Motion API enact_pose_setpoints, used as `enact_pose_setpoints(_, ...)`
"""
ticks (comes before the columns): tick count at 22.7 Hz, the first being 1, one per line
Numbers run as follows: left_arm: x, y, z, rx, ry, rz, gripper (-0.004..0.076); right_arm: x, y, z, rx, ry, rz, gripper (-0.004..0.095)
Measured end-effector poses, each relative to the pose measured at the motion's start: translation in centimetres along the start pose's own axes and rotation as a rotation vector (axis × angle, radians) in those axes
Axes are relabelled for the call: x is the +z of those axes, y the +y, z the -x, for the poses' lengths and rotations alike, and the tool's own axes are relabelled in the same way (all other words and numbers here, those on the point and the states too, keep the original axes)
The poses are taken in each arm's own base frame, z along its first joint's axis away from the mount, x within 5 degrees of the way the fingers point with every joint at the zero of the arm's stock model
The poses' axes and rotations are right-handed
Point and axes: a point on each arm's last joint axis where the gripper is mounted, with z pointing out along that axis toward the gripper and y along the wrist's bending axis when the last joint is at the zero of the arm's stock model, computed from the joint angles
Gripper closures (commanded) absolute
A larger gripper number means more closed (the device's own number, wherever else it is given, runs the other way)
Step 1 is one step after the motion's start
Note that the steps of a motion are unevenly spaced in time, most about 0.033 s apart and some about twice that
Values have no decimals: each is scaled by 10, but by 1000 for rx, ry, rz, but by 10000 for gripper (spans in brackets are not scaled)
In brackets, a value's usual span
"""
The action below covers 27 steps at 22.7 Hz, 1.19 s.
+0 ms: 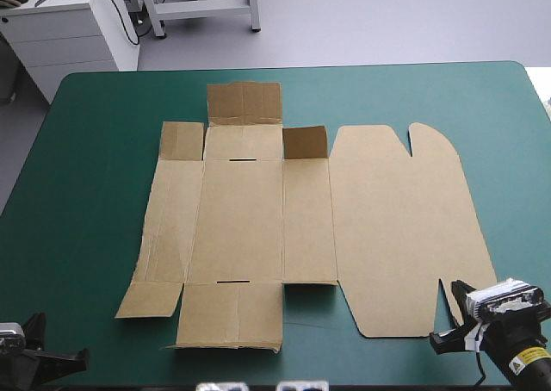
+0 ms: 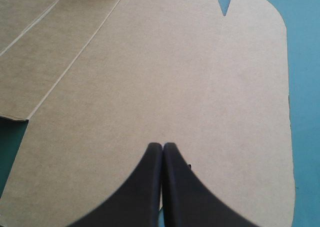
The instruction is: Fold the box
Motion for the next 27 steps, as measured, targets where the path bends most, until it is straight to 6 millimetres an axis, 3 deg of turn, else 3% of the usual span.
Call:
enact_pose_setpoints(19,0,-1,1,14,-12,-15,732,0,0,0,0,0,0,928)
enact_pose_setpoints(23,-2,-13,9,38,-47,-144,732,0,0,0,0,0,0,928)
enact_pose_setpoints(27,9,-23,35,30,10,-220,732,0,0,0,0,0,0,928)
